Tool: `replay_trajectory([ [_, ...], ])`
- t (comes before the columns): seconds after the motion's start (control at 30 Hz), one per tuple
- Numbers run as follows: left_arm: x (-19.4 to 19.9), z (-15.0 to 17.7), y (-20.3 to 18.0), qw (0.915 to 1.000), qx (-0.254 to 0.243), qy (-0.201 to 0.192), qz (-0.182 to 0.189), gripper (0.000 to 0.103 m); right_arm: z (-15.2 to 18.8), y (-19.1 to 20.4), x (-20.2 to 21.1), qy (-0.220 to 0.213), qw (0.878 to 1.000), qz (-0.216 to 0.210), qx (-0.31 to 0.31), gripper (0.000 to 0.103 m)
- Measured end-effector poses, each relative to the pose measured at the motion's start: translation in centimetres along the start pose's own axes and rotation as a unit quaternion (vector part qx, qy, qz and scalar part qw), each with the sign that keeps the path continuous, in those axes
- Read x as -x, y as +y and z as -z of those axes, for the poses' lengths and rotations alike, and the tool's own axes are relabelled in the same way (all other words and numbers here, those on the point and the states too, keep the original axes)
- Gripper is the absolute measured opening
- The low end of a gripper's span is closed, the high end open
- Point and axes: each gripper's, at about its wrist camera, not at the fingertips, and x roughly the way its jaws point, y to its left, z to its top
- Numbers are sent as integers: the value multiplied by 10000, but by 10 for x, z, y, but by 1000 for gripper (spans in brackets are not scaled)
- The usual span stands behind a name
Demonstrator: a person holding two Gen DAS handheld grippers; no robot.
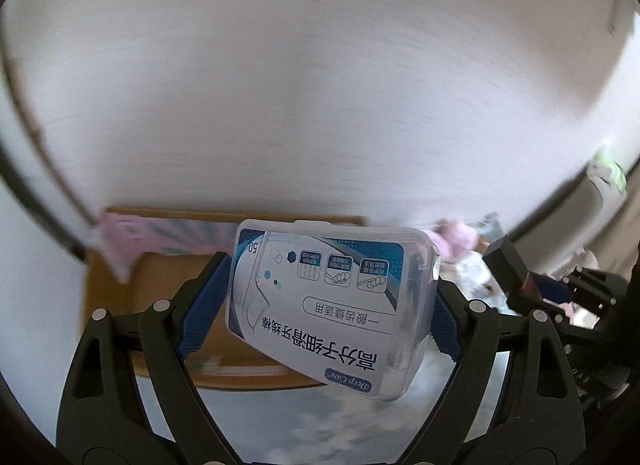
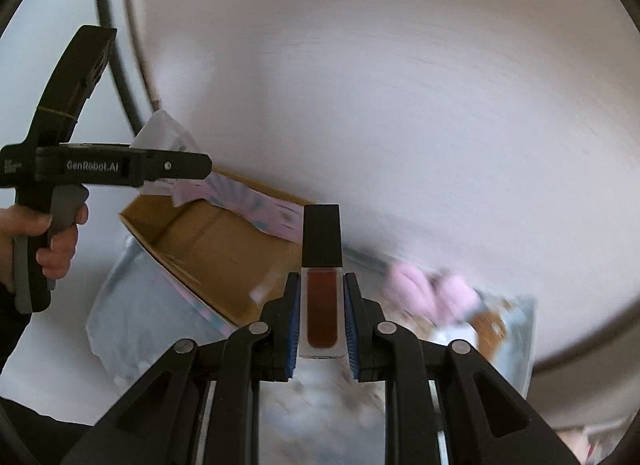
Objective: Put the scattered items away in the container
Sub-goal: 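Carry both items into the cardboard box and open both grippers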
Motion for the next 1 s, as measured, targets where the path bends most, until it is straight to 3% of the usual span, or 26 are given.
replay_trajectory([
  [0.23, -17, 6, 65, 9985, 178, 80, -504, 86, -40, 47, -78, 470, 9971, -574, 169, 18],
  [0.53, -61, 19, 110, 9947, 252, 407, -906, 86, -38, 84, -170, 1236, 9906, -586, -16, 18],
  [0.77, -75, 24, 109, 9942, 94, 570, -906, 86, -34, 92, -200, 1397, 9888, -474, -202, 18],
  [1.0, -79, 27, 112, 9930, 35, 680, -968, 87, -42, 89, -201, 1490, 9876, -405, -267, 18],
])
